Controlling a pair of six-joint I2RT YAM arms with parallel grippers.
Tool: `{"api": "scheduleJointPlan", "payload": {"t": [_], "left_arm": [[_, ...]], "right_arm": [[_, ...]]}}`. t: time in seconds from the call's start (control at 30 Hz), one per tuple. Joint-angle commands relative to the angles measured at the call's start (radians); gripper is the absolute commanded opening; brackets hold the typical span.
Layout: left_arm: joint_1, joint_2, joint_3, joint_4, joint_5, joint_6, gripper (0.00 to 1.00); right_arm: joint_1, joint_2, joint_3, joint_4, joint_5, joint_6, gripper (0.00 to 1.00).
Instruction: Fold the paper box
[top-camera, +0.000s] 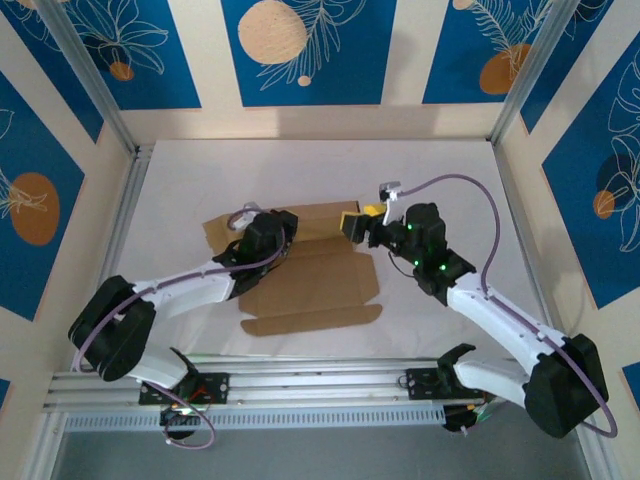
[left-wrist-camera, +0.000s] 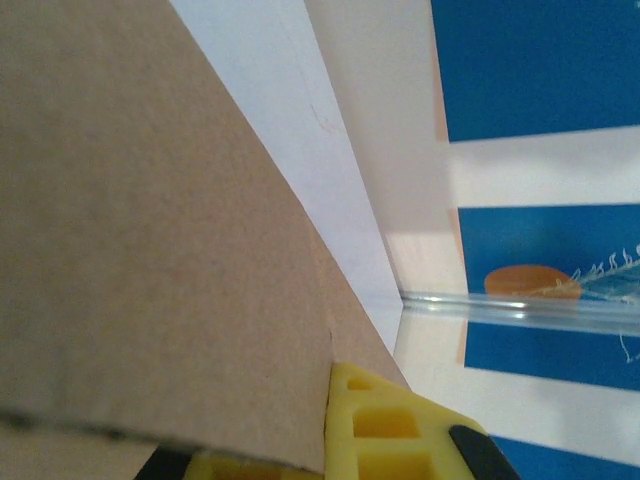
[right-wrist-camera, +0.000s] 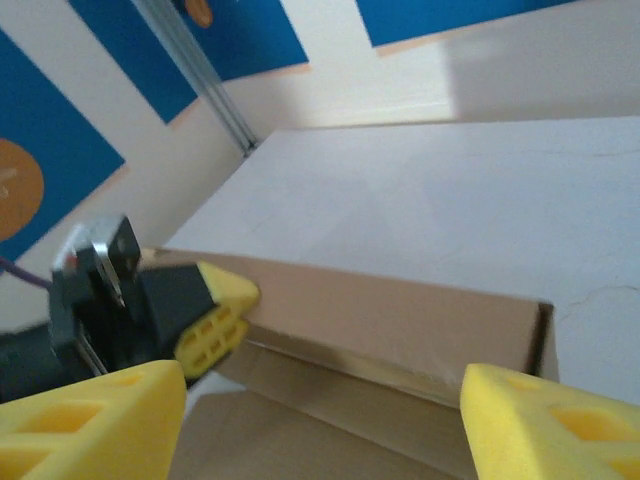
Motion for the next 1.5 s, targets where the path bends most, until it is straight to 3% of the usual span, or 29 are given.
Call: {"api": "scheduleJointPlan", "payload": {"t": [0.0,0.17,0.23,0.3,0.4,0.5,0.67,0.77,0.9,1.03,1.23,1.37,1.47], "left_arm": [[-0.015,0.005,0.01,-0.007,0.044,0.066,0.0],[-0.015,-0.001,-0.005,0.0,0.038,0.072,0.0],[-0.015,0.005,-0.003,0.013,0.043,0.069,0.0],[-0.015,0.011,0.0,0.024,0.053,0.07,0.0],[-0.016,0.018,0.006,0.036,0.062,0.07,0.0],[-0.016,0.022,0.009,0.043,0.072,0.065,0.0],[-0.012,0.034,-0.003,0.086,0.084,0.02,0.0],[0.0,0.028,-0.031,0.134,0.085,0.013,0.0],[0.004,0.077,-0.02,0.213,0.182,0.005,0.0],[0.007,0.126,-0.025,0.32,0.271,-0.012,0.15],[0.028,0.082,-0.088,0.326,0.293,0.01,0.3],[0.054,0.015,-0.121,0.274,0.338,0.107,0.42],[0.06,-0.07,-0.118,0.136,0.353,0.252,0.48]], "right_arm": [[0.011,-0.031,0.03,-0.158,0.075,0.248,0.63],[0.038,-0.001,0.058,-0.191,0.06,0.576,0.31],[0.047,0.012,0.017,-0.115,0.042,0.743,0.34],[0.075,0.037,-0.007,-0.043,0.063,0.864,0.46],[0.09,0.118,0.052,-0.08,0.066,0.994,0.54],[0.097,0.198,0.09,-0.05,0.059,1.041,0.63],[0.094,0.294,0.114,0.034,0.054,1.124,0.66],[0.087,0.316,0.101,0.074,0.089,1.161,0.58],[0.079,0.349,0.114,0.107,0.103,1.16,0.45],[0.063,0.373,0.12,0.116,0.118,1.163,0.39],[0.011,0.371,0.105,0.129,0.111,1.136,0.39],[0.009,0.354,0.096,0.108,0.134,1.112,0.38],[0.014,0.344,0.078,0.12,0.146,1.107,0.33]]}}
